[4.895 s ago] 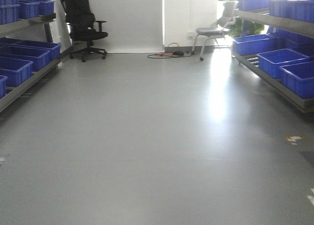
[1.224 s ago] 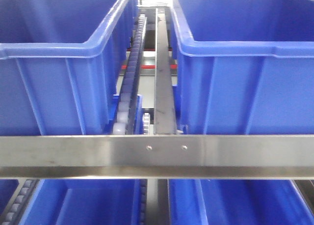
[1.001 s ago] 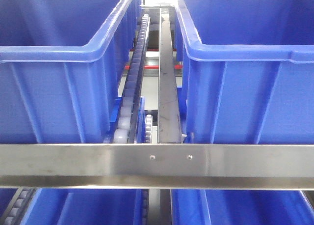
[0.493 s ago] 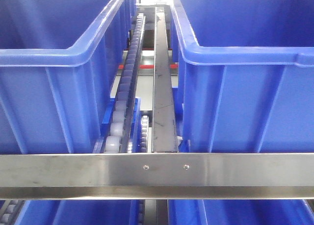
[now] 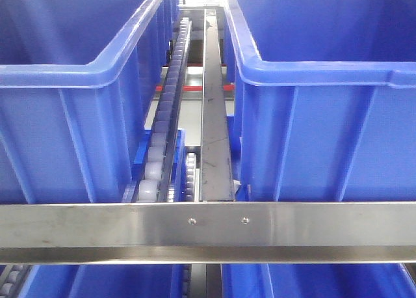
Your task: Pick and sort blue part to right shelf
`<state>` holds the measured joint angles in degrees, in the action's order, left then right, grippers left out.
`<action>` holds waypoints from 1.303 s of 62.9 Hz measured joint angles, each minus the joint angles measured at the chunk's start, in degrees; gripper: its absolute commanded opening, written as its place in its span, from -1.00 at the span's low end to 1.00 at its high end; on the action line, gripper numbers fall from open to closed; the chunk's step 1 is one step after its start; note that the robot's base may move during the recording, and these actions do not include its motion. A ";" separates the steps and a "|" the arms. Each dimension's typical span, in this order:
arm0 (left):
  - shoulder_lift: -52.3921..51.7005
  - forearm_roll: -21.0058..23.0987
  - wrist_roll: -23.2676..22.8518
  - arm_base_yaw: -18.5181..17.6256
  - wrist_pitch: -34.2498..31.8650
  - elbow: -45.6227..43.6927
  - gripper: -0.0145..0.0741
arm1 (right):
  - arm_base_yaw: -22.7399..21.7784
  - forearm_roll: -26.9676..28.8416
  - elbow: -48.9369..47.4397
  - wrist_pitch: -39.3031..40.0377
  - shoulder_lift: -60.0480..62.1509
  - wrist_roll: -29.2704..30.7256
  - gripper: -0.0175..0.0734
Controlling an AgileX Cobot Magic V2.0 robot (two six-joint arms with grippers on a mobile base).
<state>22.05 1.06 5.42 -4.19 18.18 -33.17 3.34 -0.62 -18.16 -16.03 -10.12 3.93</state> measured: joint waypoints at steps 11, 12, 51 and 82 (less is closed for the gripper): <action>0.00 0.00 0.00 0.00 0.00 0.00 -0.21 | 0.00 0.00 0.00 0.49 0.00 0.00 0.26; 0.00 0.00 0.00 0.00 0.00 0.00 -0.21 | 0.00 0.00 0.00 0.54 0.00 0.00 0.26; 6.87 4.49 0.00 0.00 -1.81 0.00 -0.21 | 0.00 6.11 -8.69 -1.39 -15.01 0.00 0.26; 29.12 4.73 0.00 -7.74 -14.52 0.00 -0.20 | 2.19 6.23 -21.11 4.72 -45.16 0.19 0.26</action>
<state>51.16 5.78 5.42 -11.93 3.67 -33.17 5.53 5.61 -39.27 -11.32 -55.28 4.12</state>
